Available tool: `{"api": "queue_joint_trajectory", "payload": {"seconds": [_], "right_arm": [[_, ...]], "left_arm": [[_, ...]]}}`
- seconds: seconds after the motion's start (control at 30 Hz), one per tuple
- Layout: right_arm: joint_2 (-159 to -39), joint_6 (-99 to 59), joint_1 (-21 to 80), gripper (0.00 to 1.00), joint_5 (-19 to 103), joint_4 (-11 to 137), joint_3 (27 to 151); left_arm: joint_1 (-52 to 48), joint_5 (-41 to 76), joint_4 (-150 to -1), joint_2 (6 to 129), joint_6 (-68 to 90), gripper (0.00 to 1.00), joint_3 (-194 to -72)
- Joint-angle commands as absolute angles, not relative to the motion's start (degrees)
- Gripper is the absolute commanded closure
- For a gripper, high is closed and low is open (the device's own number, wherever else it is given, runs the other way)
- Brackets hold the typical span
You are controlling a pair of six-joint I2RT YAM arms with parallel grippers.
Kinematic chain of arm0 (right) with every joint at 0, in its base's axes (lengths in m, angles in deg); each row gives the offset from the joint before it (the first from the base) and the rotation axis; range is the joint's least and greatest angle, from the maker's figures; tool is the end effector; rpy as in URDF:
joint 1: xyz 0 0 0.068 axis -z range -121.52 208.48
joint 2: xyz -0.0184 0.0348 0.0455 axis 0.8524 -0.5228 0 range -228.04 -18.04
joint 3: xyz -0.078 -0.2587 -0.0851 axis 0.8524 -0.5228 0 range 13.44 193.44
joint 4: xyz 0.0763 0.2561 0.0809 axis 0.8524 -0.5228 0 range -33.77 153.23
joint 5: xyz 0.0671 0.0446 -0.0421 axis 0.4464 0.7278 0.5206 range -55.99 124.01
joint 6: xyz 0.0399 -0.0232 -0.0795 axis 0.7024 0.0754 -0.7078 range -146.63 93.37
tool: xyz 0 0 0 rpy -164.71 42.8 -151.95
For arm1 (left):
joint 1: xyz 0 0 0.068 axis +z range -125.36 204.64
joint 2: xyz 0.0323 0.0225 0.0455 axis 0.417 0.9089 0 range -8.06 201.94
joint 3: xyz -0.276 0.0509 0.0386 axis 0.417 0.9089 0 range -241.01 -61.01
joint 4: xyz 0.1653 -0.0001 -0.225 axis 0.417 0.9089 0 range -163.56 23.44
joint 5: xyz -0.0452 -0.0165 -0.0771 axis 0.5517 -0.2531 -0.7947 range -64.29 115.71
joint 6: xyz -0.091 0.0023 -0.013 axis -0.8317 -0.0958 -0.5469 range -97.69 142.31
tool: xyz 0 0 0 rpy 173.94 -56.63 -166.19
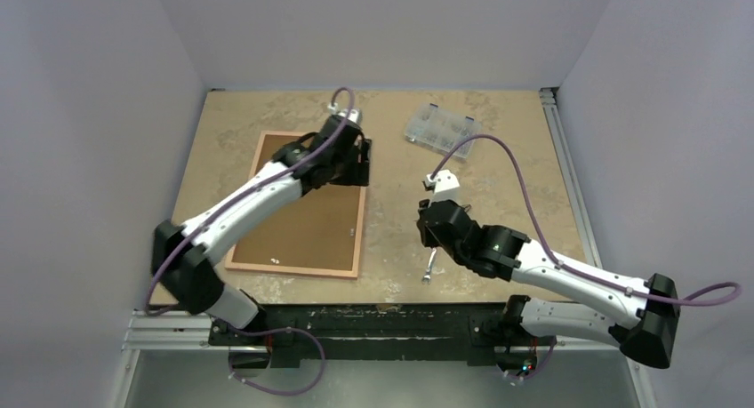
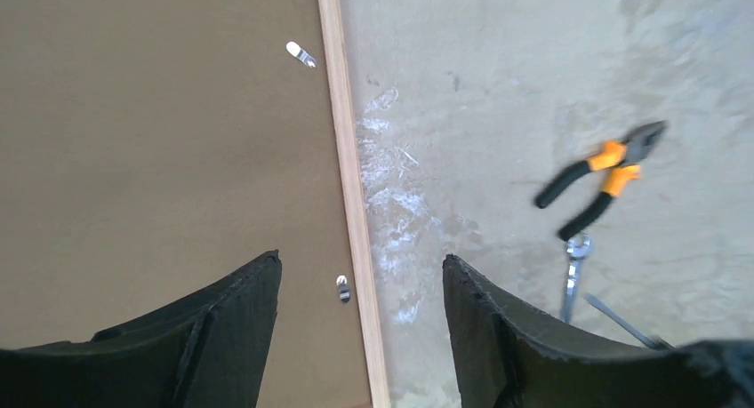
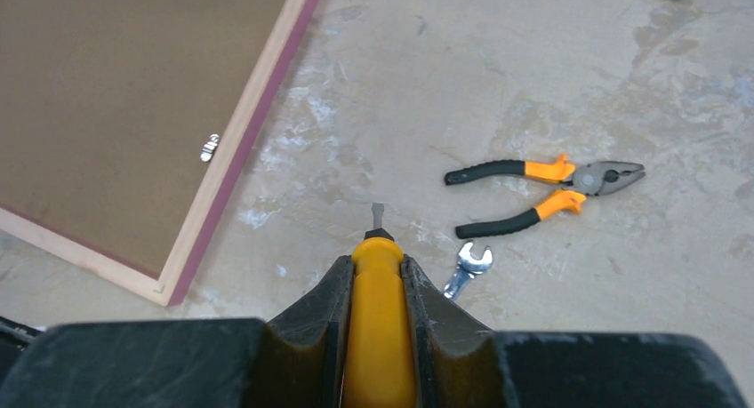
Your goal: Take the photo out of the frame
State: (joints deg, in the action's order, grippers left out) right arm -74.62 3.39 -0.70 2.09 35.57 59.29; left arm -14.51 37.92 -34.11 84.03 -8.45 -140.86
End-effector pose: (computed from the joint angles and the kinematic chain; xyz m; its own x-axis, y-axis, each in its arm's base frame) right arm 0.1665 0.1941 0.2632 -0.5339 -0.0660 -0.8429 -0.2881 0.9515 0.1079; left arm 0.3186 -0.2368 0.2695 -0.7864 -0.0042 -0.6176 0.1318 0.9758 -0.1745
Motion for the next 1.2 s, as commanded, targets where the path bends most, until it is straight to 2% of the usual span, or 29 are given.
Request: {"api": "queue_joint_trajectory", "payload": {"seconds": [0.0,0.23,0.53,0.7,1.0,1.07,1.17], "right_arm": [[-78.88,0.75,-0.49,1.0,6.8,42.82,63.15],[-89.88,-2.76,-0.74,1.0,18.53,56.54,66.78],[-107.25,-3.8,-4.56,1.0,29.32,64.41,78.6],[-110.82,-2.24,-5.24,1.0,31.05,66.42,81.29],[-104.24,-4.19,-2.86,1.0,17.76,63.31,75.4],[-101.36,-3.18,1.24,1.0,19.48,63.36,72.34],[-100.36,-4.02,6.28,1.0,28.19,65.05,70.52]], "left_arm": [[-12.43,43.13,-25.05,64.79,-3.56,0.34,-140.02],[-10.92,58.75,-9.27,38.63,1.69,0.27,-139.09],[-10.89,64.7,3.01,19.02,-7.61,0.25,-136.46],[-10.91,62.82,3.79,17.43,-10.49,0.24,-133.41],[-10.87,58.85,-1.96,19.36,-9.72,0.24,-128.62],[-10.94,58.68,-2.45,19.66,-9.95,0.23,-127.87],[-10.87,58.95,-3.43,18.94,-10.29,0.23,-126.11]]}}
